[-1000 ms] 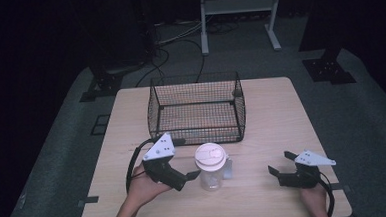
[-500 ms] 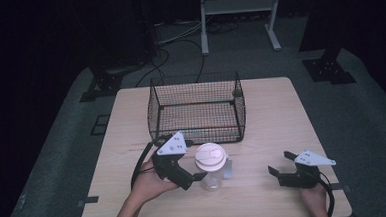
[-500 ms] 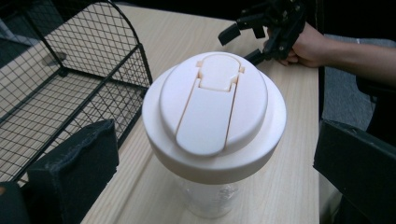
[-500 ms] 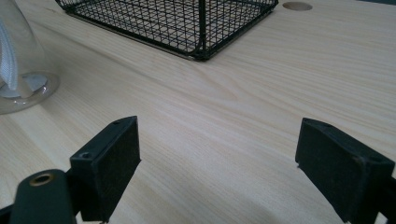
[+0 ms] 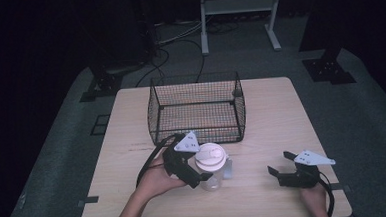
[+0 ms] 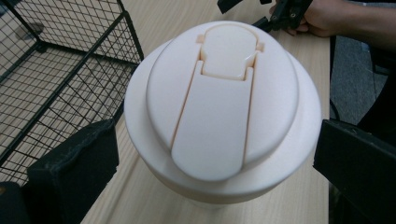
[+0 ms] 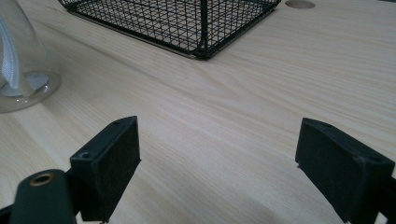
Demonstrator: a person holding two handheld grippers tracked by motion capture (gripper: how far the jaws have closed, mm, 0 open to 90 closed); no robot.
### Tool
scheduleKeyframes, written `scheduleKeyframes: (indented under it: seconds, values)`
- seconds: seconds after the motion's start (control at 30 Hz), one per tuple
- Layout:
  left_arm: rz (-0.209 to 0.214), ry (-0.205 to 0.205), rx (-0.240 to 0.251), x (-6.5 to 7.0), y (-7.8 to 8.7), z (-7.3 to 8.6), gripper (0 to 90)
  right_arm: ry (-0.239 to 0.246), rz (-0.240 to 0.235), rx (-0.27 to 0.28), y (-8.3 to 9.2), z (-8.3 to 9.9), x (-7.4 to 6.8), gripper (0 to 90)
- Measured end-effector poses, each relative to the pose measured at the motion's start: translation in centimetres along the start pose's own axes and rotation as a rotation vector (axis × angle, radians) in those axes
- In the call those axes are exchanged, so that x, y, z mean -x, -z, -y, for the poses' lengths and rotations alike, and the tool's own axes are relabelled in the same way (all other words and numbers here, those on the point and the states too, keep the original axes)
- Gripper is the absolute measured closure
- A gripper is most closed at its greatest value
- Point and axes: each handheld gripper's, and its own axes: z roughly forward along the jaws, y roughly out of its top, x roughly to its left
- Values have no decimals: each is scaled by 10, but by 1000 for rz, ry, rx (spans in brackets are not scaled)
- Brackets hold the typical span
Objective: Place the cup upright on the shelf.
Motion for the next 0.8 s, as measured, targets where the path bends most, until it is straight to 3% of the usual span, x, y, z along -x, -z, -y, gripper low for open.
scheduleKeyframes:
  seconds: [0.13,0.6,0.8]
  values:
    - [8,7,-8,-1,-3,-1,0,1,-1,-1,0,0,0,129]
    - [42,-1,-105,-4,-21,-13,0,5,-5,-6,-1,0,0,129]
    - [61,6,-127,-5,-24,-17,45,3,-7,-9,-1,0,0,129]
